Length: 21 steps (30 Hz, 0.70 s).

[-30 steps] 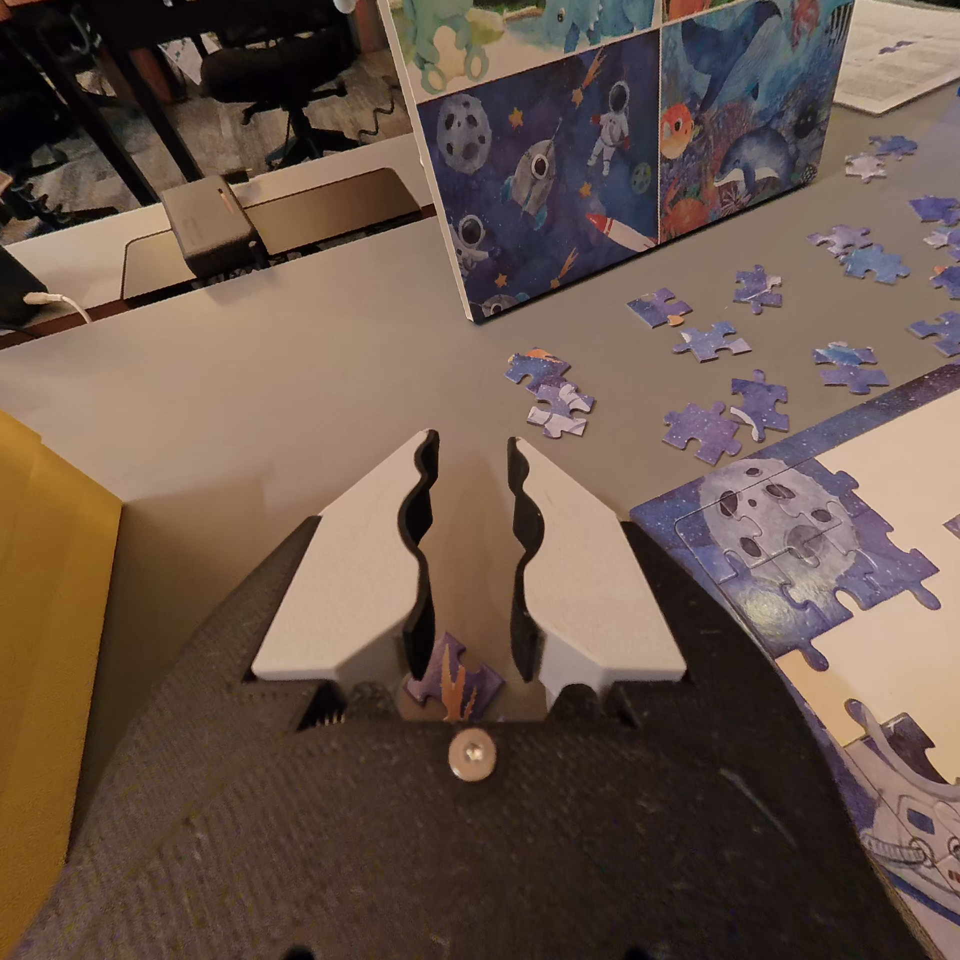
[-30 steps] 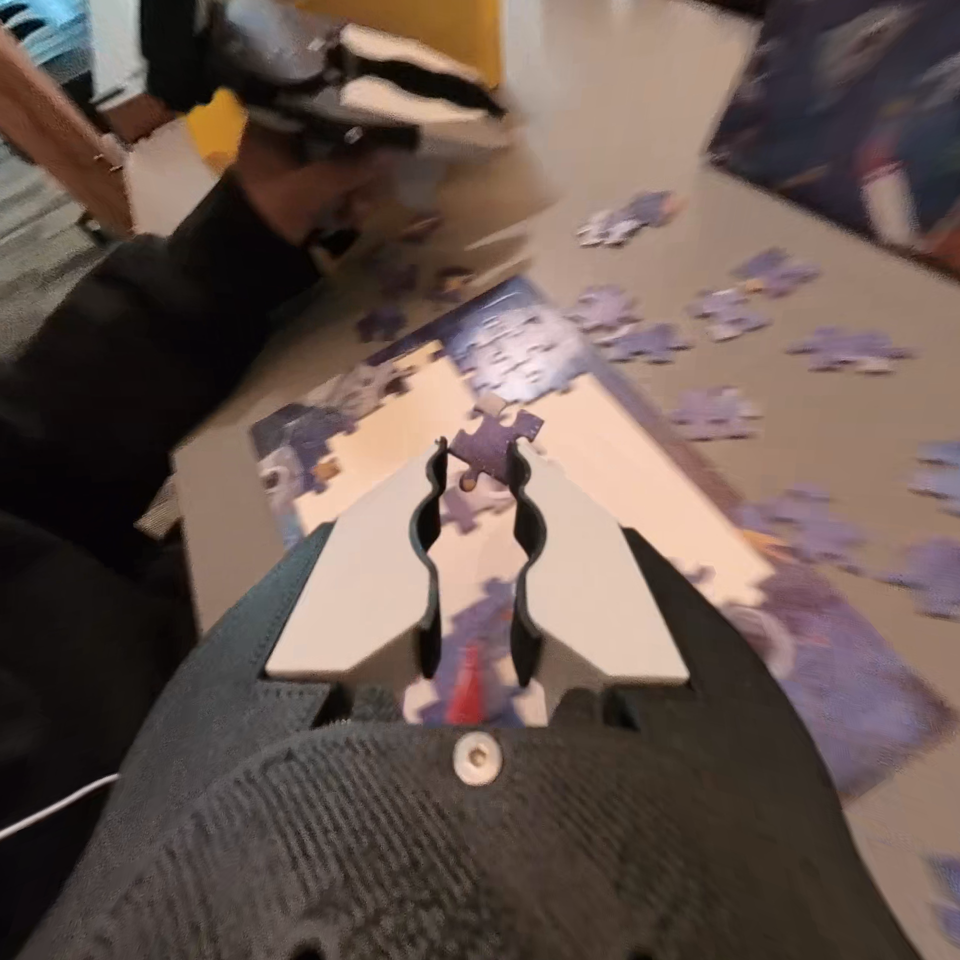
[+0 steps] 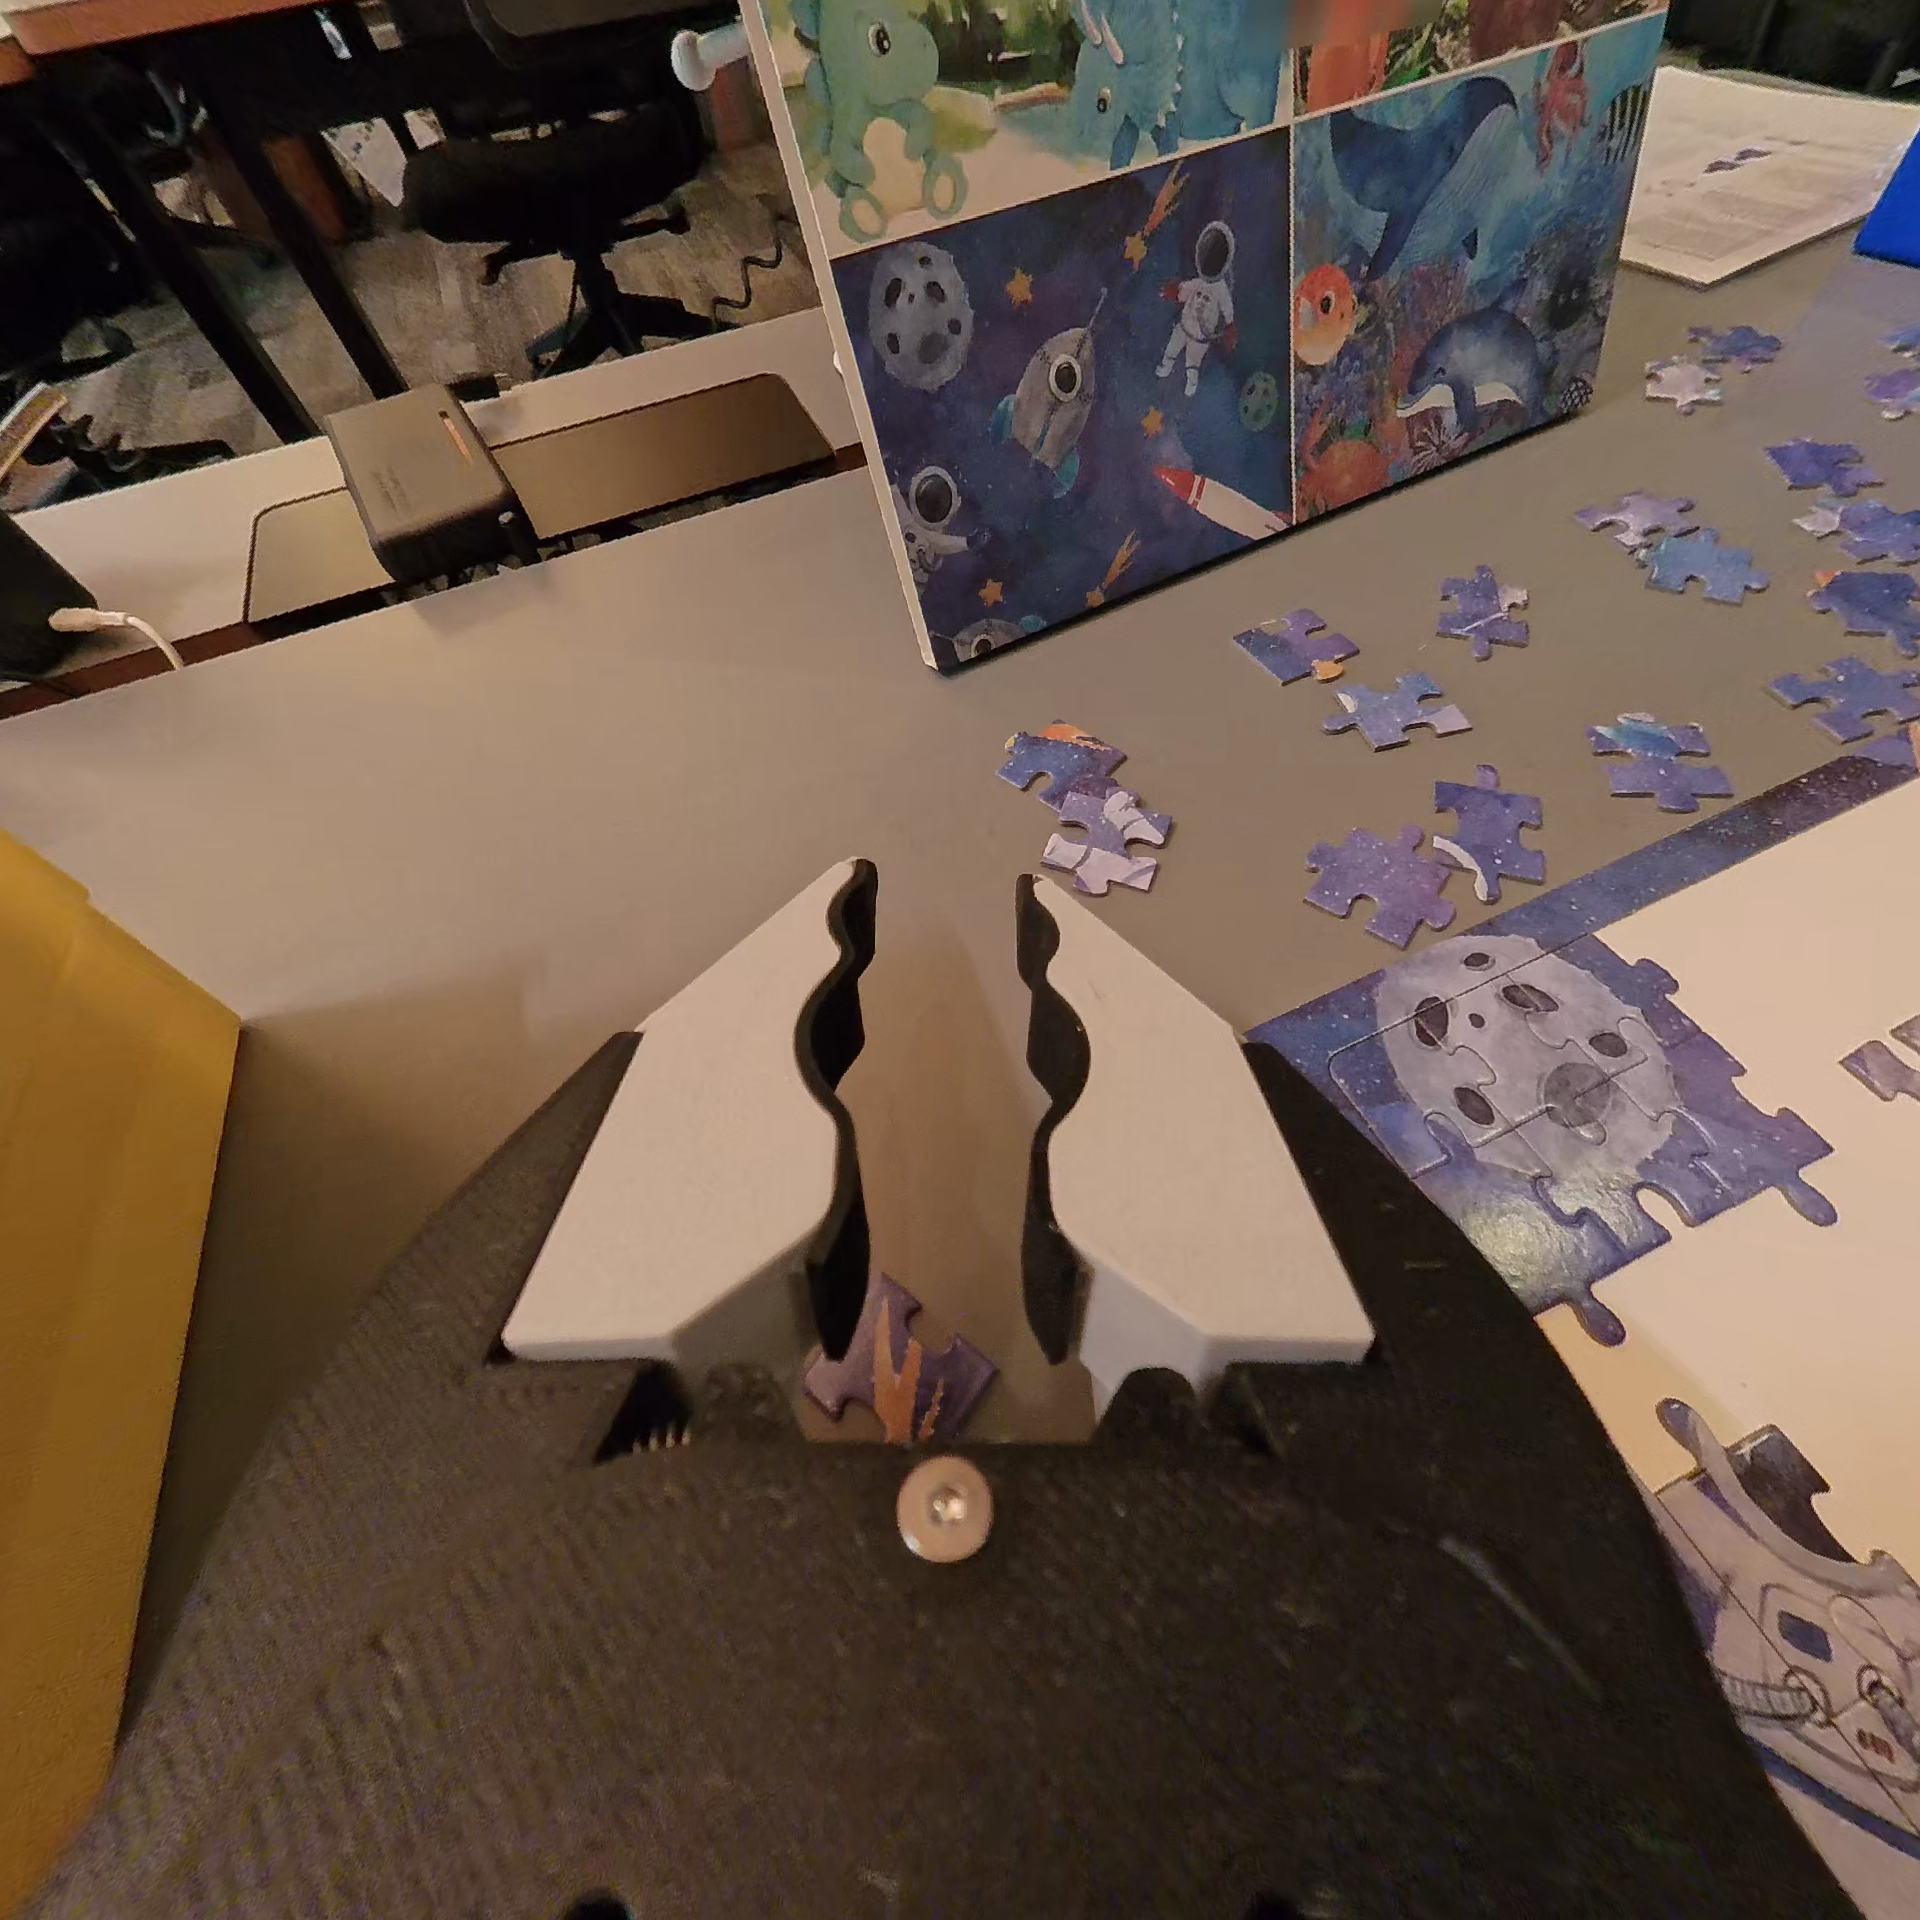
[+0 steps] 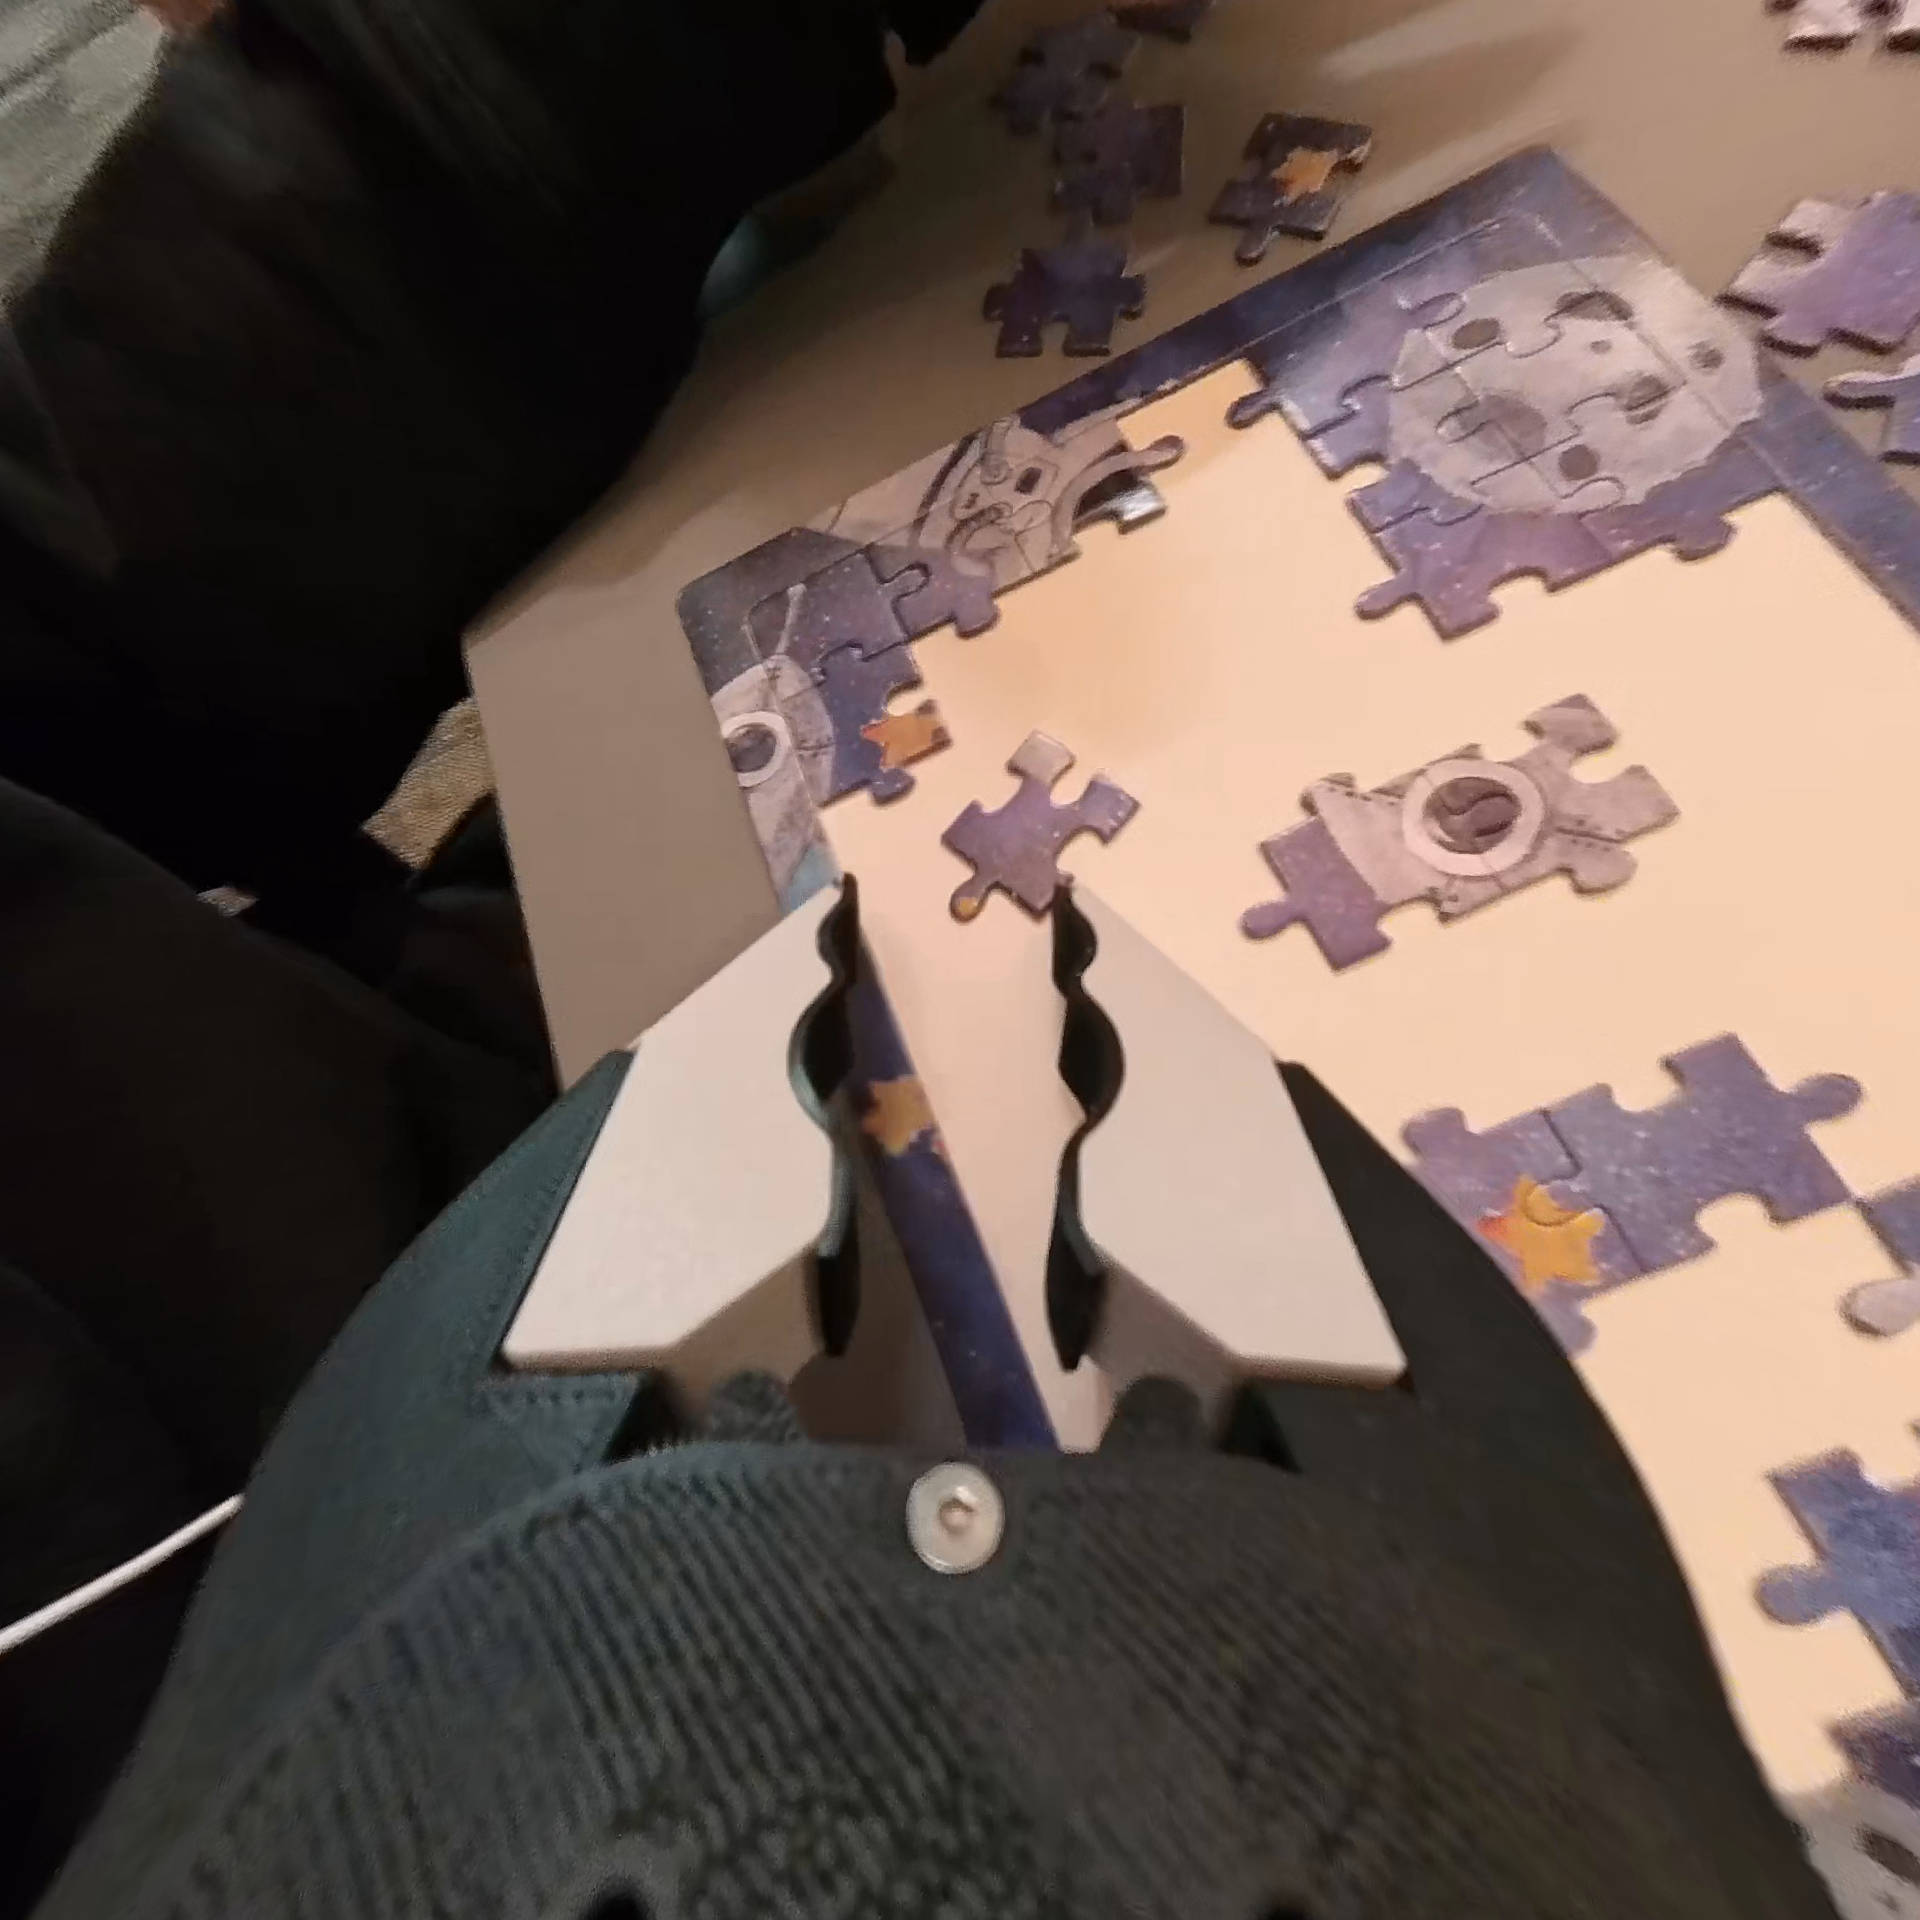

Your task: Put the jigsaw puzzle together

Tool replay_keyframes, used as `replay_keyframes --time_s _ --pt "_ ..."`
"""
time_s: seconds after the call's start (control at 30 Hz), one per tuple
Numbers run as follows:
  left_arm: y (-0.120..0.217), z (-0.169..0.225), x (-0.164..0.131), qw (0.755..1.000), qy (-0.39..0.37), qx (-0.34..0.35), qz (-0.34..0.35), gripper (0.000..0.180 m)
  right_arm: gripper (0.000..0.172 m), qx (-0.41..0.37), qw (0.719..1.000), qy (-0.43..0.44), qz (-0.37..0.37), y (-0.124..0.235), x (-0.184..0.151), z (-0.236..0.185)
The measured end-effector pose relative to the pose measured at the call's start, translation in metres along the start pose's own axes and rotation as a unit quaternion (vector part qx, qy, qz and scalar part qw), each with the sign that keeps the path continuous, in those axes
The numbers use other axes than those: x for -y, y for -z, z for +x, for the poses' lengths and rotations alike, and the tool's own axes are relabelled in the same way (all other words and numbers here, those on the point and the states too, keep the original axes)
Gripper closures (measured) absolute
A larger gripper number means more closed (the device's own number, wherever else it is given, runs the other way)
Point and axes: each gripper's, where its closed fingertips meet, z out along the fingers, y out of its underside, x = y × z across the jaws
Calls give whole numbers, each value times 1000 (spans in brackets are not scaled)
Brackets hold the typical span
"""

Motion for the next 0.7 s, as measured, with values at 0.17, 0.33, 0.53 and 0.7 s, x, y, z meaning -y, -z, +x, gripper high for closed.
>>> replay_keyframes --time_s 0.17,0.33,0.53,0.7 --pt "0 0 0 1000 1 -1 1 155 140 12 999 34 30 10 13 4" --pt "0 1 0 1000 0 -2 0 155 139 1 981 194 -18 7 10 19" --pt "0 0 0 1000 1 -1 0 155 131 103 942 308 -79 -1 8 19" --pt "0 -1 0 1000 1 0 -1 155 127 151 924 331 -120 -5 3 19"
